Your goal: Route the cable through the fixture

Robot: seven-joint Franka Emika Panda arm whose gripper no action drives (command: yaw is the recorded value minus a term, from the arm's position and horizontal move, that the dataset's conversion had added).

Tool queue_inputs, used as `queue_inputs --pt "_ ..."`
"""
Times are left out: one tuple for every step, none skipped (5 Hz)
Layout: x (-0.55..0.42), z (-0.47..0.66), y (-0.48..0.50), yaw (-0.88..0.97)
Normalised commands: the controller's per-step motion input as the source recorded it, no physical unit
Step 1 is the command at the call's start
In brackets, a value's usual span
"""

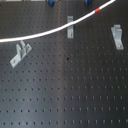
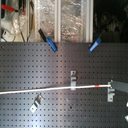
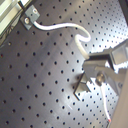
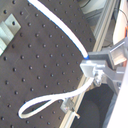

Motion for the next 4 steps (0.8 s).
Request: queue_inputs --pt "0.001 0.0 0.011 0.0" --pt "0.0 0.01 0.0 0.0" --pt "-0.241 0.16 0.11 0.19" --pt "-0.355 0.11 0.12 0.39"
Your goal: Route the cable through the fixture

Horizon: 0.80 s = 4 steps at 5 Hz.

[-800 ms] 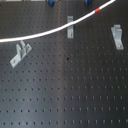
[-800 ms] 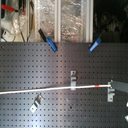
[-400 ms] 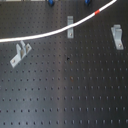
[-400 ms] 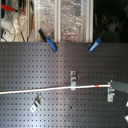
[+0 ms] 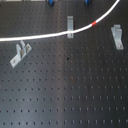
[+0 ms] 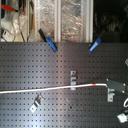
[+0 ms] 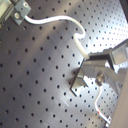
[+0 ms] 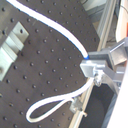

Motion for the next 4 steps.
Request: queue_inputs --pt "0.003 0.0 0.017 0.02" --pt "-0.152 0.11 0.036 0.04" --pt "-0.684 0.22 0.156 0.42" --pt "0.011 0.0 -0.003 0.0"
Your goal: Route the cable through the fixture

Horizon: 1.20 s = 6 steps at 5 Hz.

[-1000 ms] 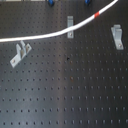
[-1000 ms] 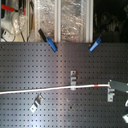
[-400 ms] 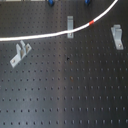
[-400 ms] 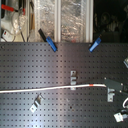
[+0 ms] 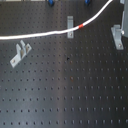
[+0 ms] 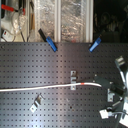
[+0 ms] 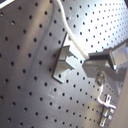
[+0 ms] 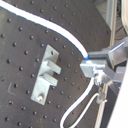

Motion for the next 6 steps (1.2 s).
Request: queue_inputs --pt "-0.17 0.22 -0.026 0.04" --pt "-0.663 0.32 -0.065 0.34" --pt "-0.419 0.12 0.158 0.37" --pt "-0.203 0.0 0.112 0.19" --pt "0.0 0.02 0.0 0.0" --pt "-0.034 0.06 -0.052 -0.62"
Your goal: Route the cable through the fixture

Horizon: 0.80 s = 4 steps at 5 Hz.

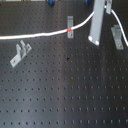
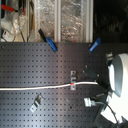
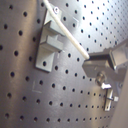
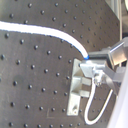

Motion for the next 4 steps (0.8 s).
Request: queue_inputs --pt "-0.011 0.21 -0.02 -0.99" --pt "0.002 0.18 0.002 -1.0" --pt "0.003 0.22 0.003 -1.0" --pt "0.003 0.22 0.004 -1.0"
